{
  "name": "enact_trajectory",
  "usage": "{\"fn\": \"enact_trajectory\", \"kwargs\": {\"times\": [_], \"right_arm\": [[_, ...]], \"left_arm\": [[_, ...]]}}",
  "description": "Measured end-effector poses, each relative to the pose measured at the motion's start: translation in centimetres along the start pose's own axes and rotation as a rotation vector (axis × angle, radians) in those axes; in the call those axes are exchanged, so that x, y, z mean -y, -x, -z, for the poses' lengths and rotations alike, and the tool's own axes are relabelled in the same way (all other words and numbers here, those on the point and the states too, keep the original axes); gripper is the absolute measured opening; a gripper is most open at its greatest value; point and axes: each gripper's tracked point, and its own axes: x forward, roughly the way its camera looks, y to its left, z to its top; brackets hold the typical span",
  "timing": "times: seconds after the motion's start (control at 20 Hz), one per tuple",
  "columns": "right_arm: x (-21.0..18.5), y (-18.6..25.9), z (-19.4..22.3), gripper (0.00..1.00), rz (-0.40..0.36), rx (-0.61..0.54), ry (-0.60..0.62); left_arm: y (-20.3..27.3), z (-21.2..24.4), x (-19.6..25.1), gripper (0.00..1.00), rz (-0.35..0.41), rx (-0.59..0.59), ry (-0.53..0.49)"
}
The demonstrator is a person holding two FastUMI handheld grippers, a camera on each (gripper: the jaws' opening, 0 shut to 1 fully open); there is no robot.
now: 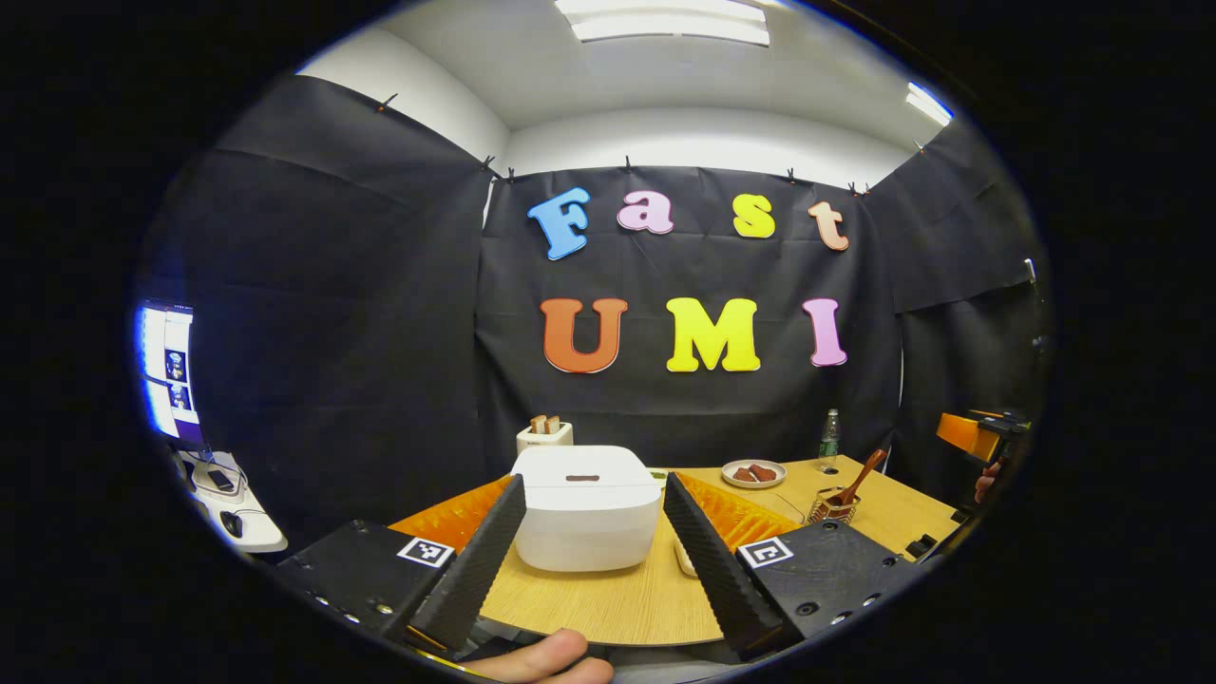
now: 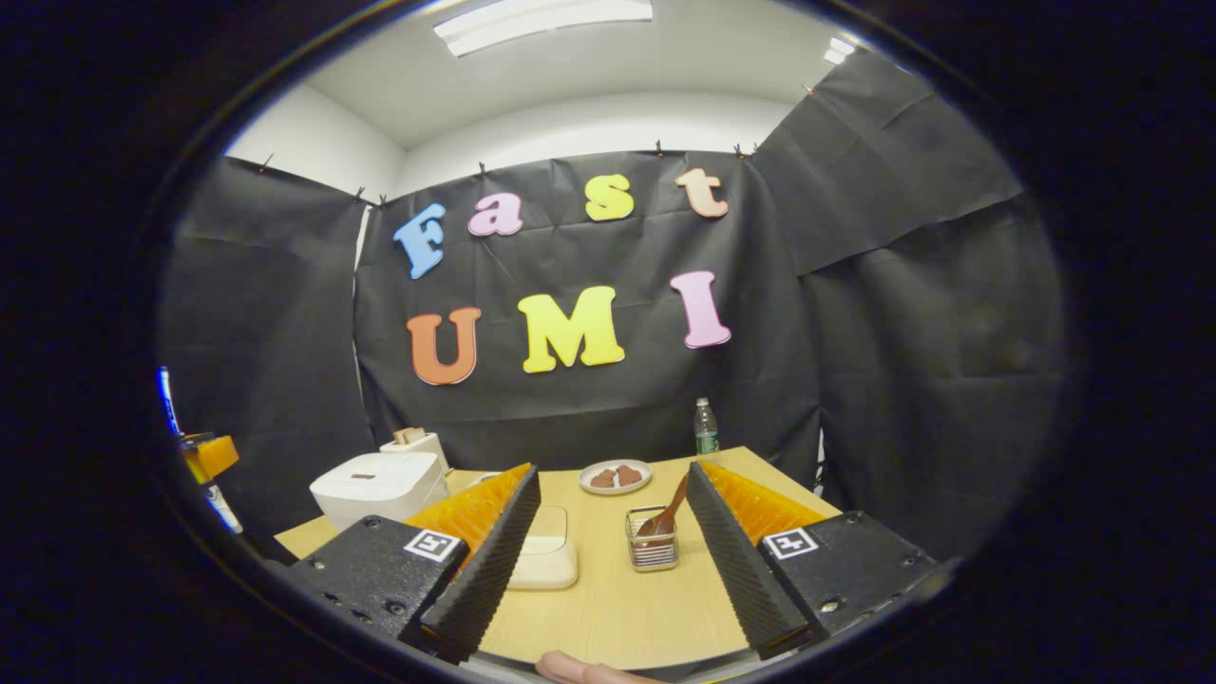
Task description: Close the left gripper, press the button to open the rice cooker; take a wooden spoon from the chopstick holder with the right hand, scoop a spoonful of rice and pour it into the rice cooker, then put the wooden spoon back into the chopstick holder.
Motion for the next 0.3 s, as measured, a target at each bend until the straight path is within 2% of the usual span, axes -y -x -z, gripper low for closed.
{"fn": "enact_trajectory", "kwargs": {"times": [0.3], "right_arm": [[-1.05,-0.15,0.18,1.0,-0.012,-0.002,0.01]], "left_arm": [[0.01,-0.07,-0.55,0.93,0.004,0.027,0.022]]}}
